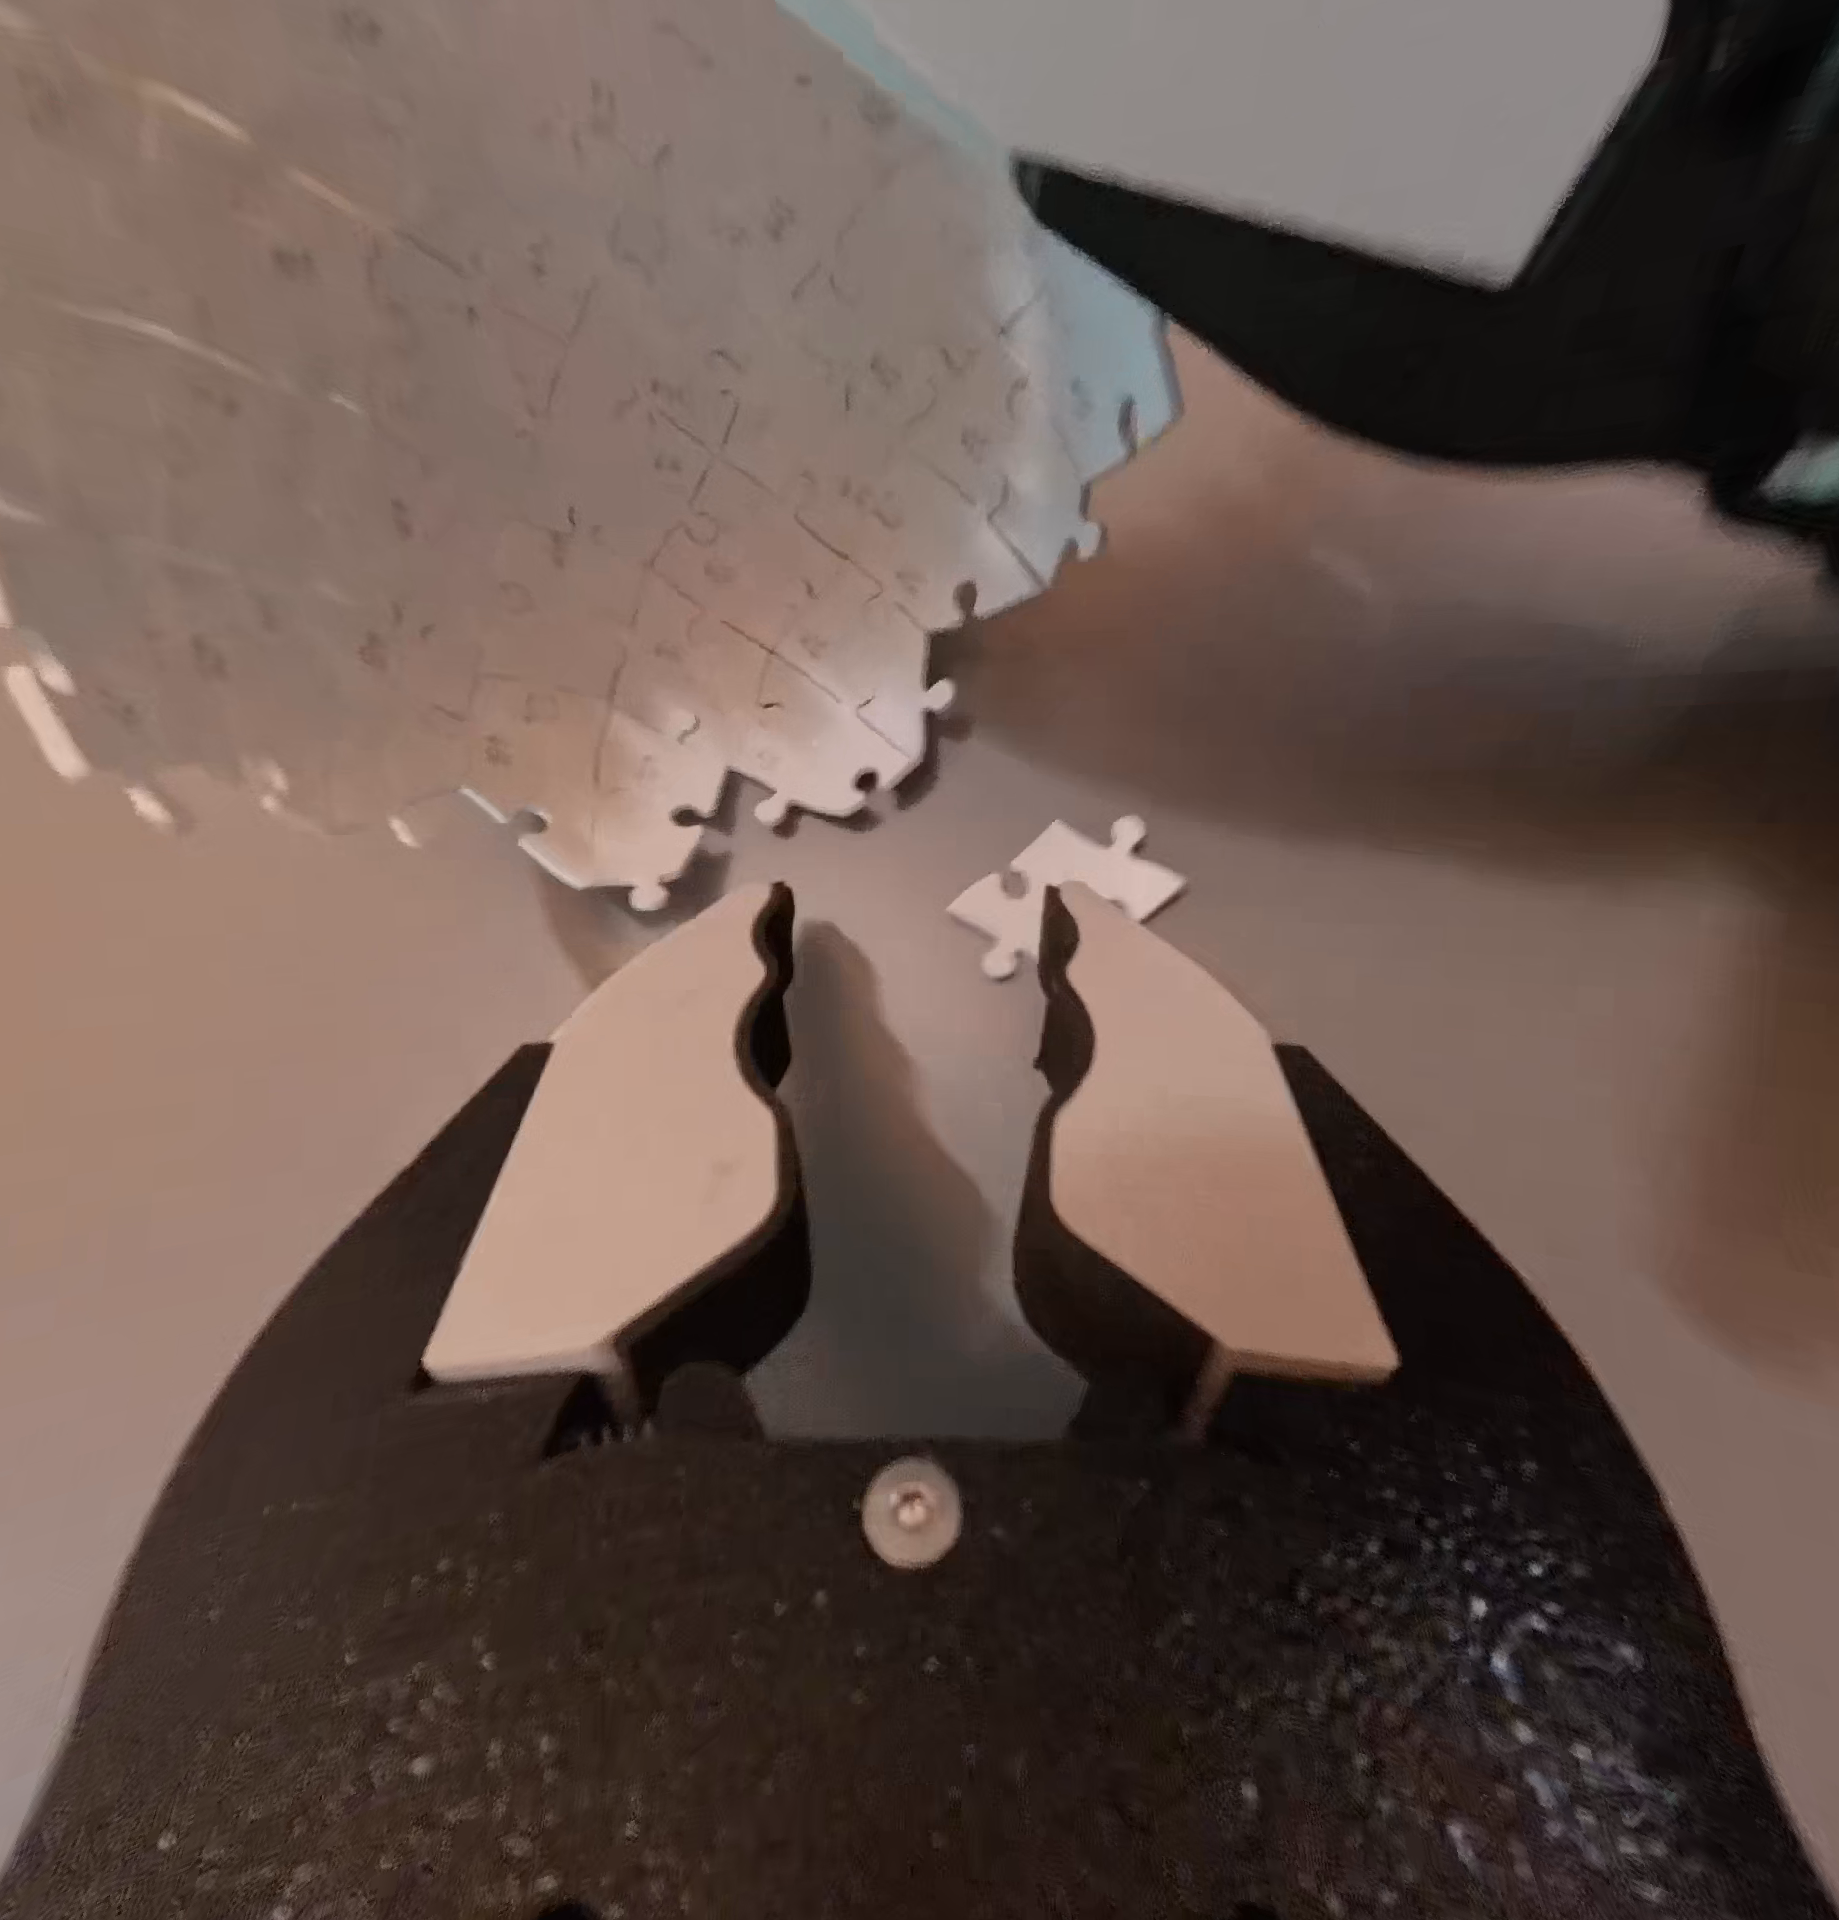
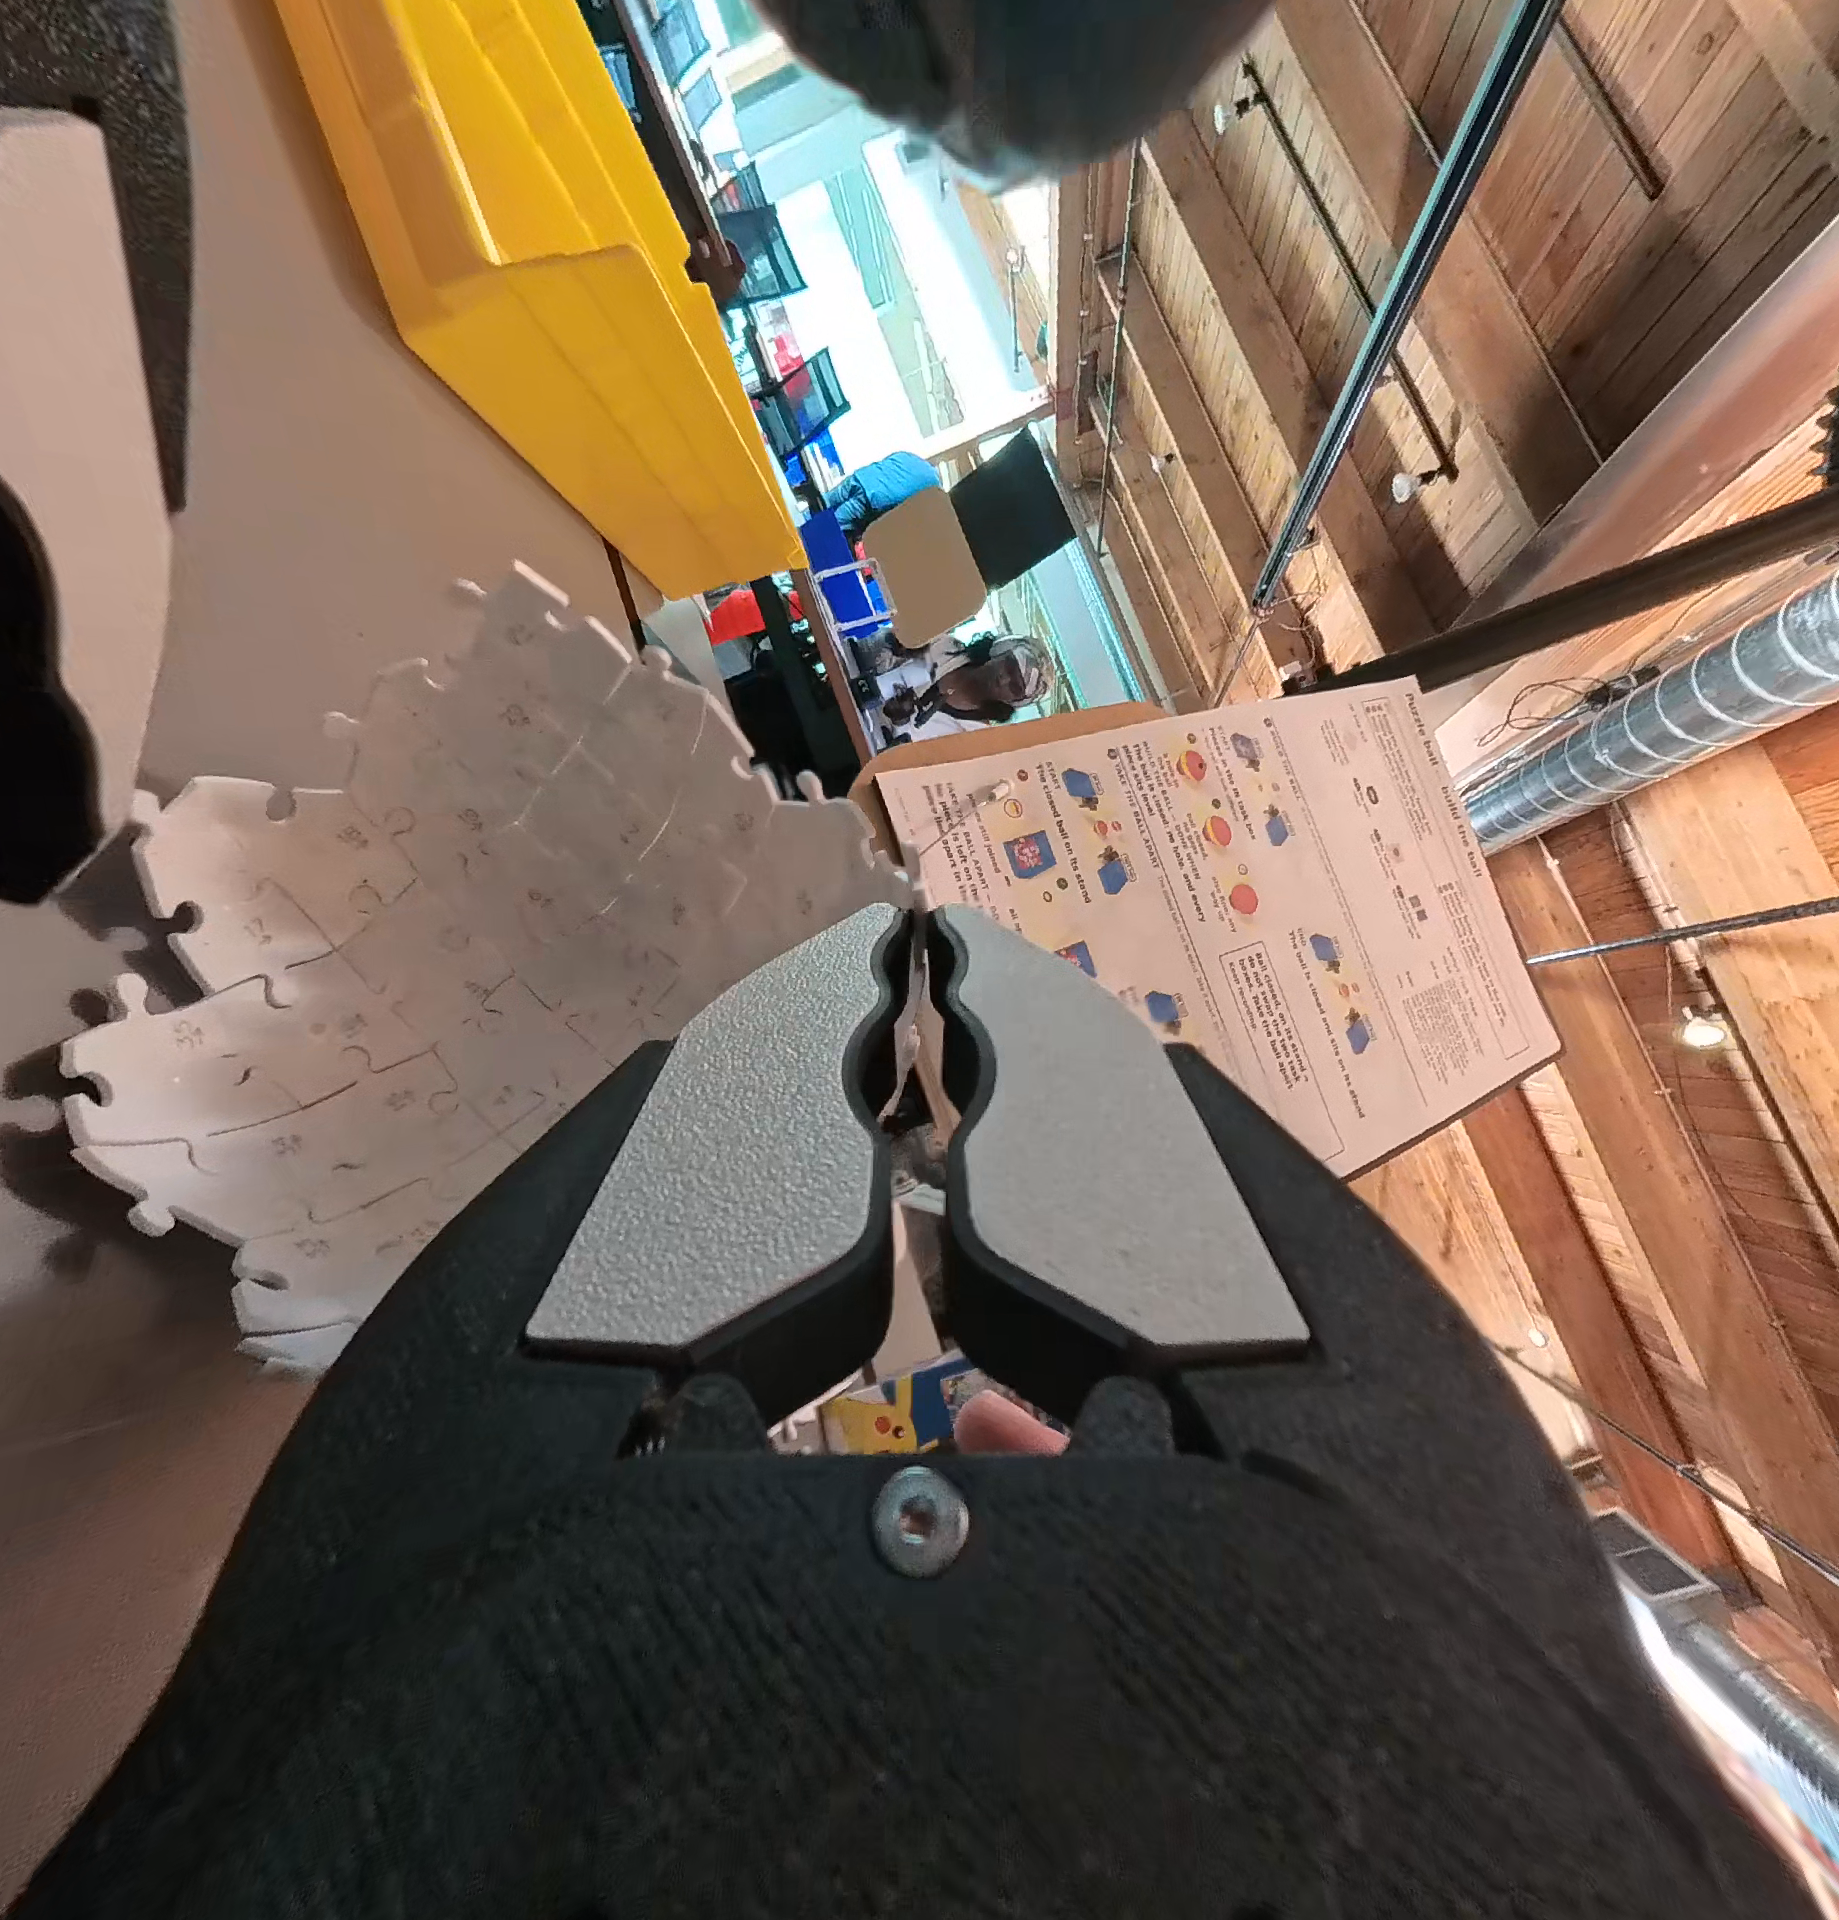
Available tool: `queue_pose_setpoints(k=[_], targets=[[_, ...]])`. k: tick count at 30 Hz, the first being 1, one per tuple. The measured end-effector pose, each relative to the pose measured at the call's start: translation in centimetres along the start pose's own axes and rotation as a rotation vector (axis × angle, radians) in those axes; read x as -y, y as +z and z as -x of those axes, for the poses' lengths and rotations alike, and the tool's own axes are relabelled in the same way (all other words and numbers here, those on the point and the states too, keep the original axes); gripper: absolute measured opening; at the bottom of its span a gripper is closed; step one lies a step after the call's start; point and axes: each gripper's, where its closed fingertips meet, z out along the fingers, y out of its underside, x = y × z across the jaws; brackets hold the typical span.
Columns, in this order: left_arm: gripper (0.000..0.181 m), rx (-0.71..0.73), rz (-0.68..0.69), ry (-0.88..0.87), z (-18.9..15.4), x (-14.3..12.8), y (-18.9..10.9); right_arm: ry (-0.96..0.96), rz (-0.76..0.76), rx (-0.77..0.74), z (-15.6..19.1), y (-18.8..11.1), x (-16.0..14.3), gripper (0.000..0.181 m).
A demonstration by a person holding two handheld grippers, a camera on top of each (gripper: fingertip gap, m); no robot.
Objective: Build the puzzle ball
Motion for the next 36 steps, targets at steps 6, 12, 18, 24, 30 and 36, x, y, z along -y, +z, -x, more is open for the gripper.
queue_pose_setpoints(k=[6, 12, 18, 24, 30, 36], targets=[[0.044, 0.136, -0.148, -0.111, 1.9, 1.3, -1.6, -0.115, -0.040, -0.039, 0.3, -0.4, 0.8, 0.003], [0.024, 0.095, -0.178, -0.008, 2.6, 2.1, -1.8, -0.190, -0.063, -0.031, 0.5, -0.4, 1.5, 0.003], [0.000, 0.230, -0.140, 0.060, 4.5, 2.5, -0.5, -0.256, -0.066, -0.038, 0.7, -0.4, 2.0, 0.003], [0.000, 0.316, -0.037, 0.114, 4.7, 0.6, 0.7, -0.355, -0.085, -0.045, 0.9, -0.4, 2.2, 0.003], [0.028, 0.112, 0.008, -0.077, 1.6, -0.7, -0.1, -0.342, -0.094, -0.028, 1.0, -0.6, 2.5, 0.003], [0.057, 0.105, 0.043, -0.281, -0.7, -1.3, -0.9, -0.346, -0.086, -0.032, 1.1, -0.5, 3.0, 0.003]])
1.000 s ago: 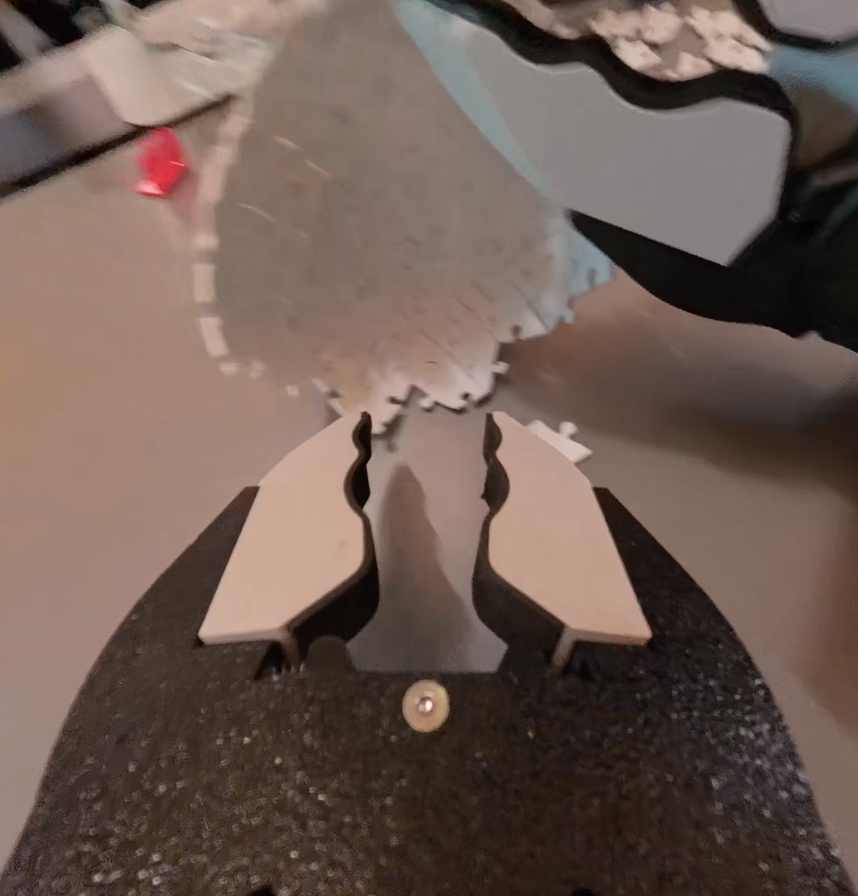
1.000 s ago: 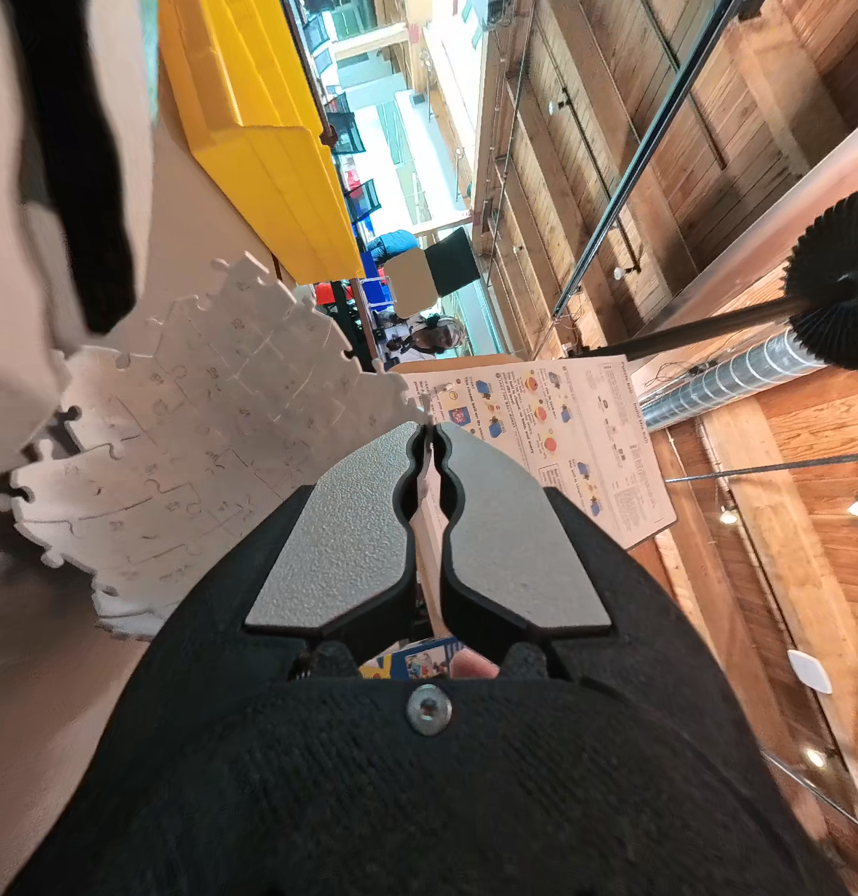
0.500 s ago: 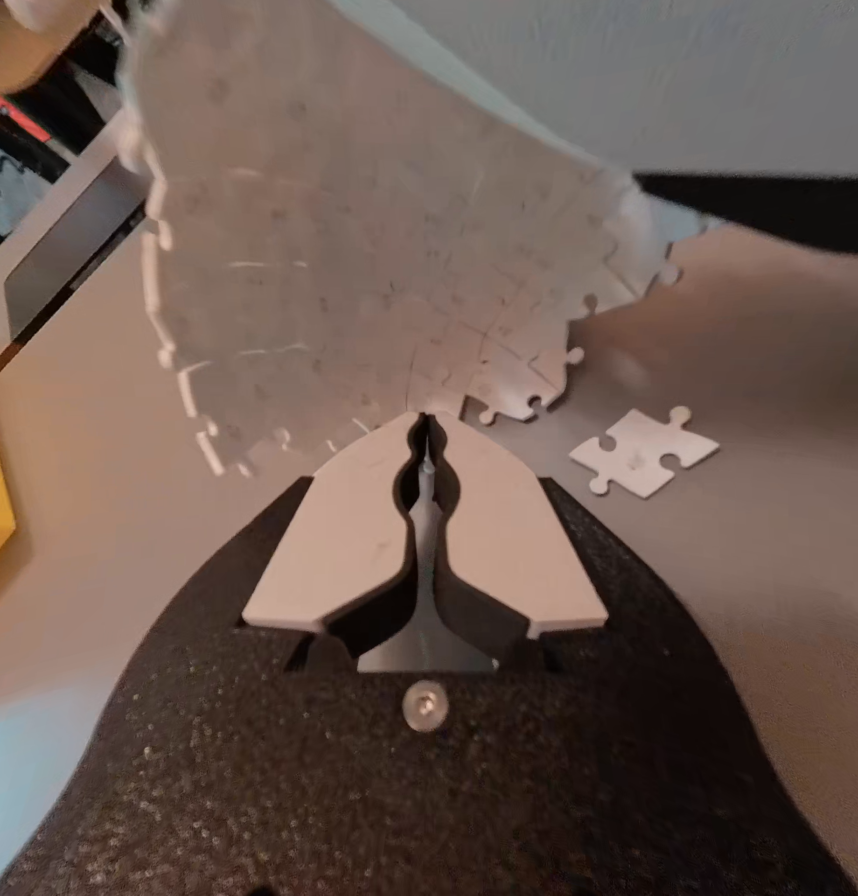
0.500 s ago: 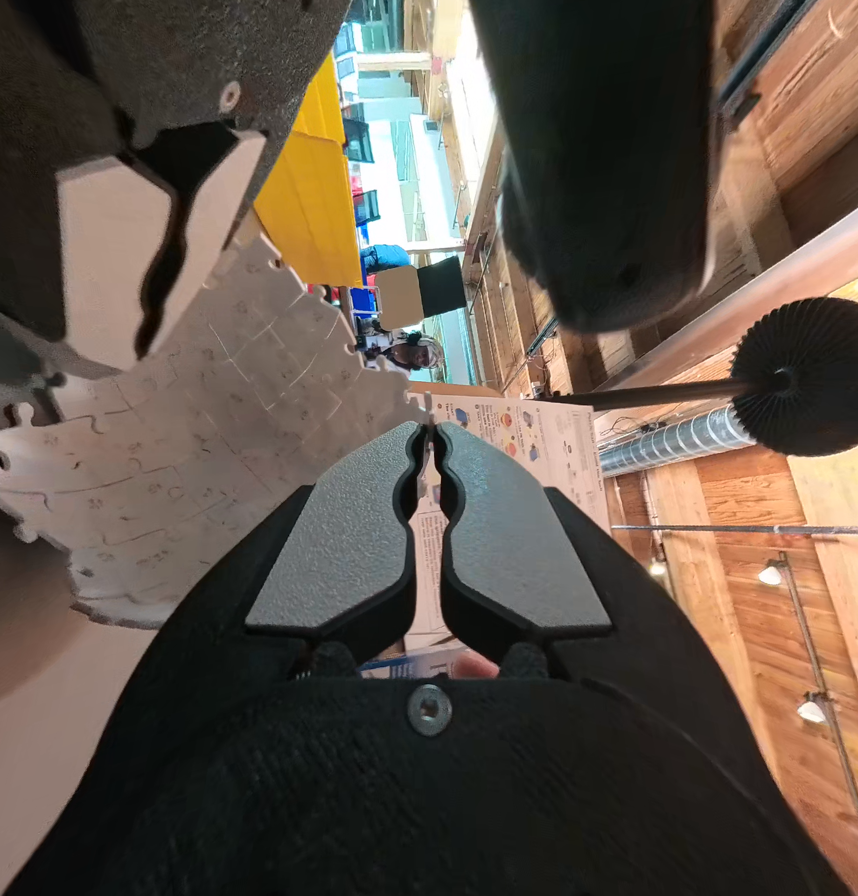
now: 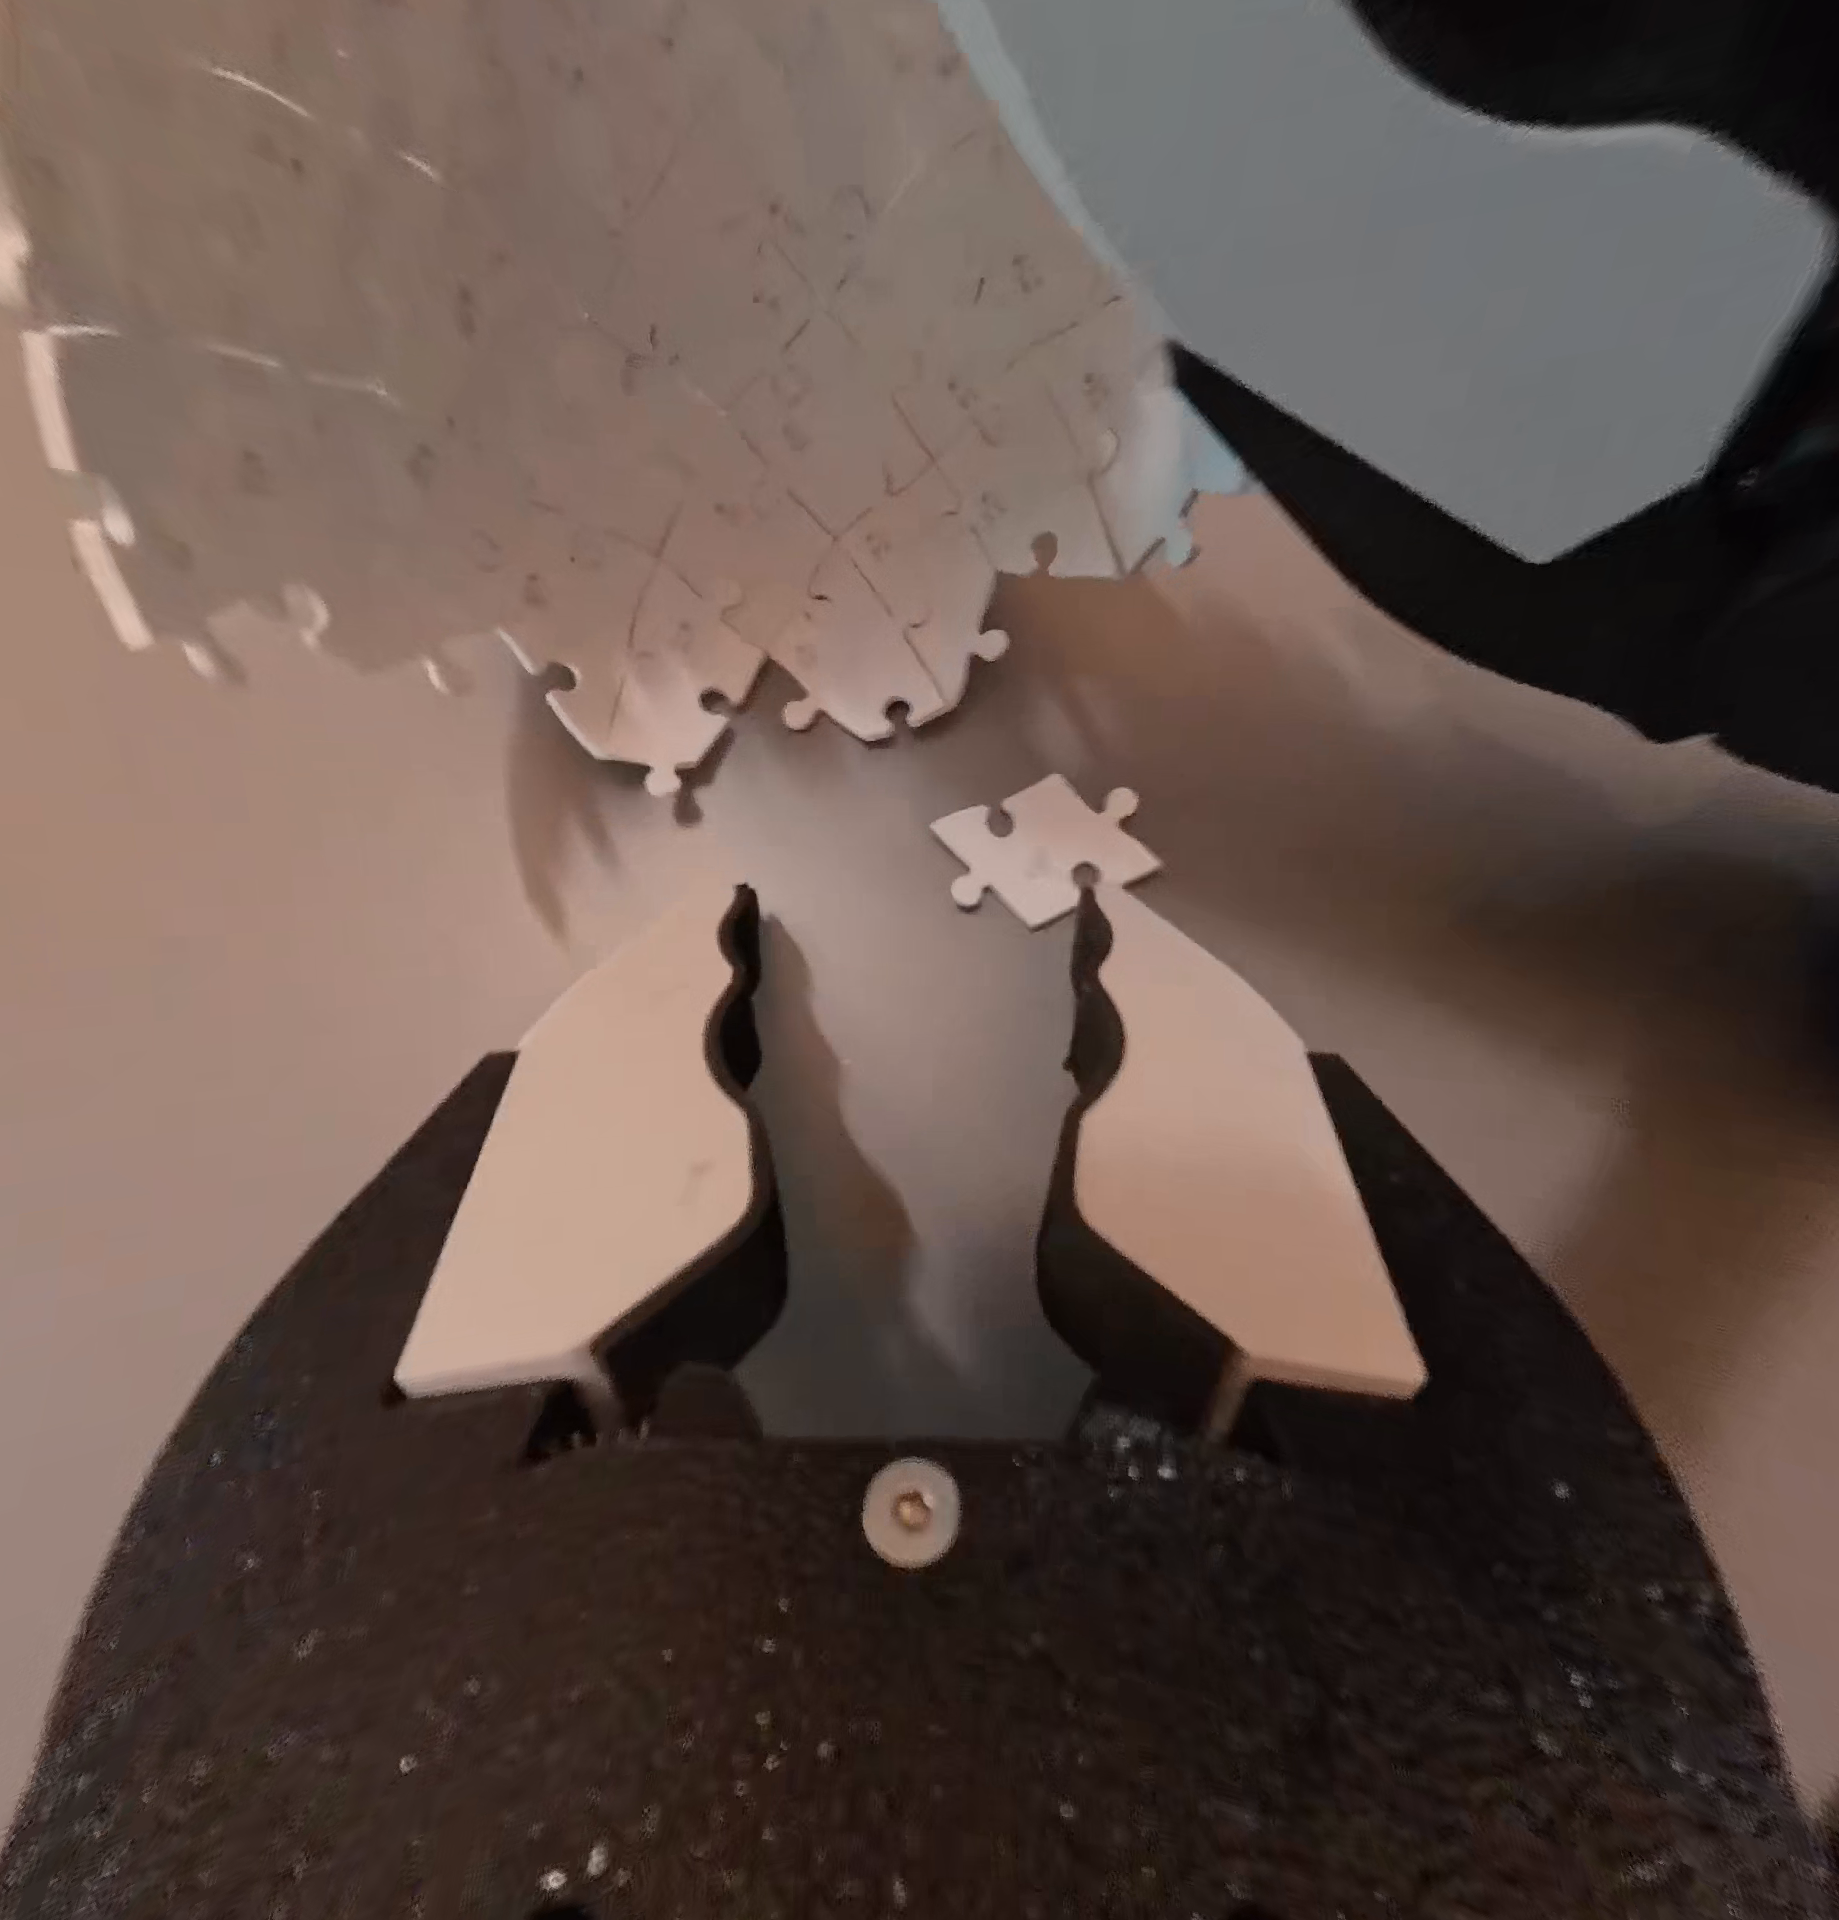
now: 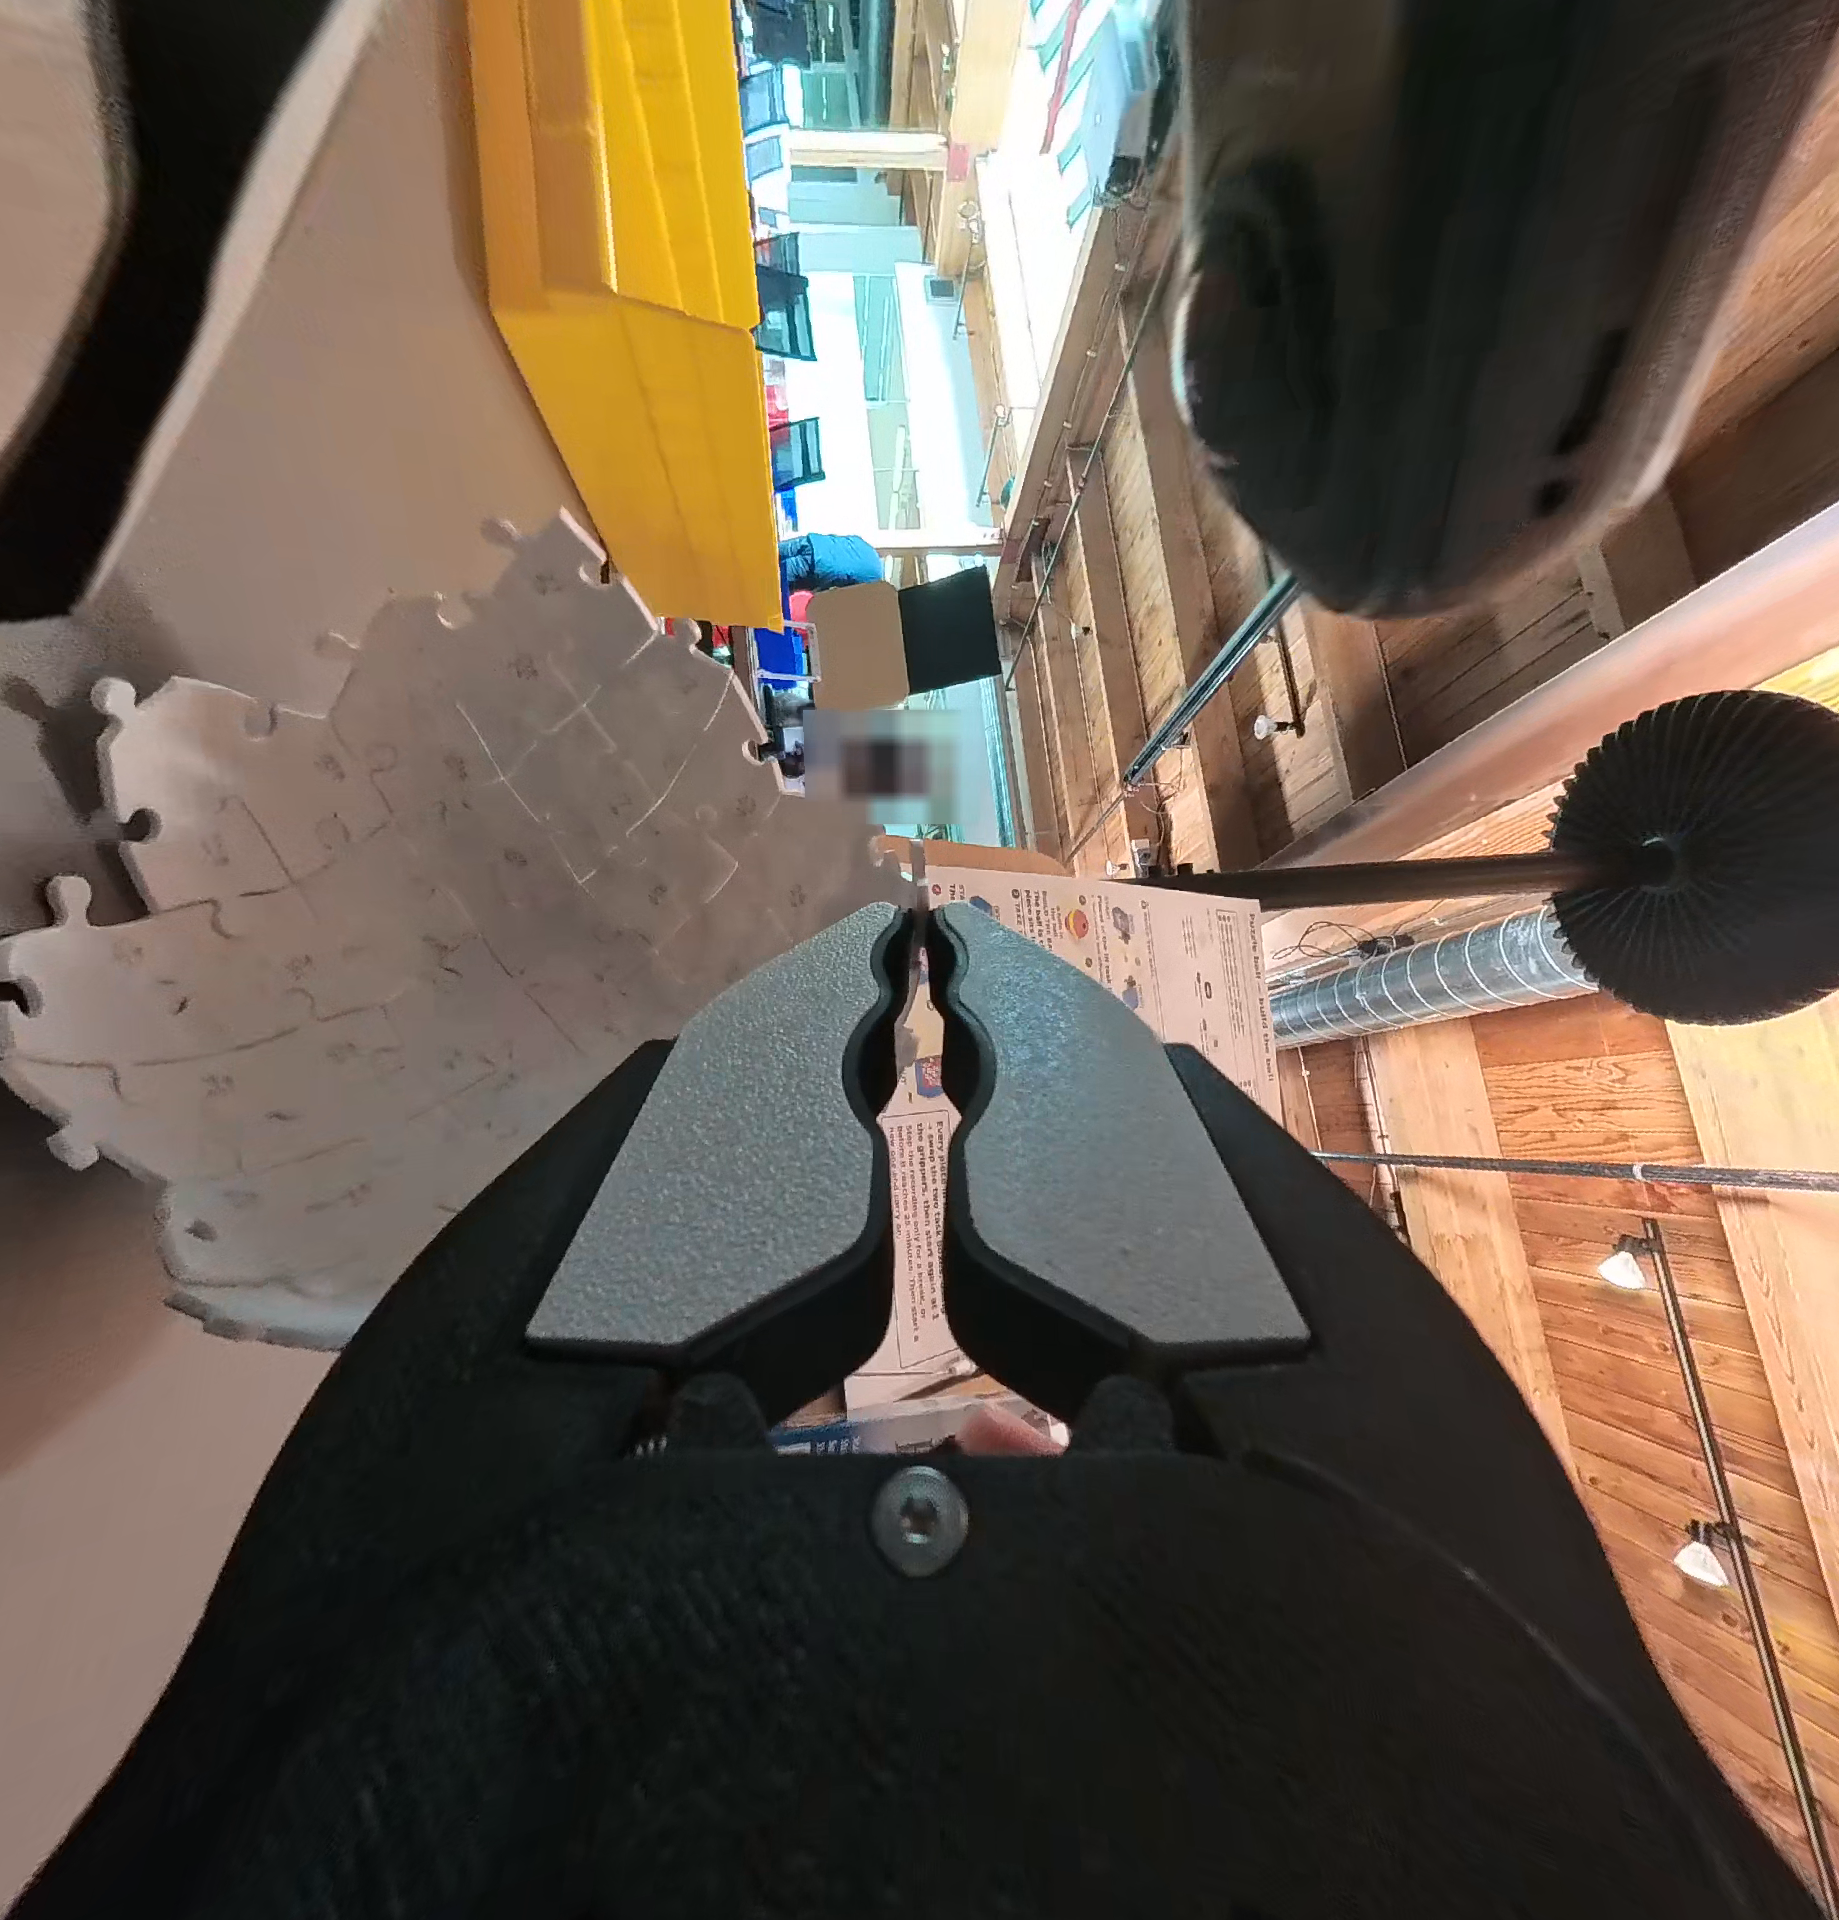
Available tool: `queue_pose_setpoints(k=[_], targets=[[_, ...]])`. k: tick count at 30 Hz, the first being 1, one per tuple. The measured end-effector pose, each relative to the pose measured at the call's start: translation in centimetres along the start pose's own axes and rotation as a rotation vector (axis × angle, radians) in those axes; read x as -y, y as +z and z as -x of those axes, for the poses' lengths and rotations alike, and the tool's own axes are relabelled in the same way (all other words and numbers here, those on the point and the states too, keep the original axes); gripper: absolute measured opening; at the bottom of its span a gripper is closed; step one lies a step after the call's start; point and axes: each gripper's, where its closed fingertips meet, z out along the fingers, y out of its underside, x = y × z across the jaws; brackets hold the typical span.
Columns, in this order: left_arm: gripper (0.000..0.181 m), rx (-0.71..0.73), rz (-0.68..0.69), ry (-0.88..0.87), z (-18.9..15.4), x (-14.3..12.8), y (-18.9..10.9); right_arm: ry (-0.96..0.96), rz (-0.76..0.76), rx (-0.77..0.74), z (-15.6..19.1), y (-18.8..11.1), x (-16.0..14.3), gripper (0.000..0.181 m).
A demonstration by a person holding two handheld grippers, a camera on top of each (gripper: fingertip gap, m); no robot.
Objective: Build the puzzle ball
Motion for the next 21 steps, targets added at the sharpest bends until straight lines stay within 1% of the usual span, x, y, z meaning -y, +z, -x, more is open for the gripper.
queue_pose_setpoints(k=[5, 8, 10, 13, 14, 16, 18, 21], targets=[[0.061, 0.023, -0.009, 0.044, -2.0, 0.2, 0.9, 0.035, -0.003, -0.003, 0.0, 0.0, -0.1, 0.003], [0.060, 0.039, -0.044, 0.051, -1.6, 1.0, 0.8, 0.044, 0.016, -0.008, 0.0, -0.1, -0.4, 0.003], [0.057, 0.043, -0.151, 0.059, -0.6, 2.8, -0.5, 0.064, 0.012, -0.011, 0.0, -0.1, -0.4, 0.003], [0.048, 0.076, -0.358, 0.084, 2.1, 6.1, -3.9, 0.068, 0.009, -0.013, 0.0, -0.1, -0.5, 0.003], [0.045, 0.120, -0.422, 0.114, 3.4, 7.2, -5.1, 0.069, 0.009, -0.014, 0.0, -0.1, -0.5, 0.003], [0.046, 0.209, -0.515, 0.206, 5.9, 9.3, -6.9, 0.066, 0.007, -0.017, 0.0, -0.1, -0.3, 0.003], [0.056, 0.202, -0.510, 0.265, 7.1, 10.4, -6.8, 0.063, 0.002, -0.017, 0.0, 0.0, -0.1, 0.003], [0.056, 0.116, -0.422, 0.336, 7.0, 10.8, -4.8, 0.062, 0.002, -0.017, -0.1, -0.1, -0.1, 0.003]])
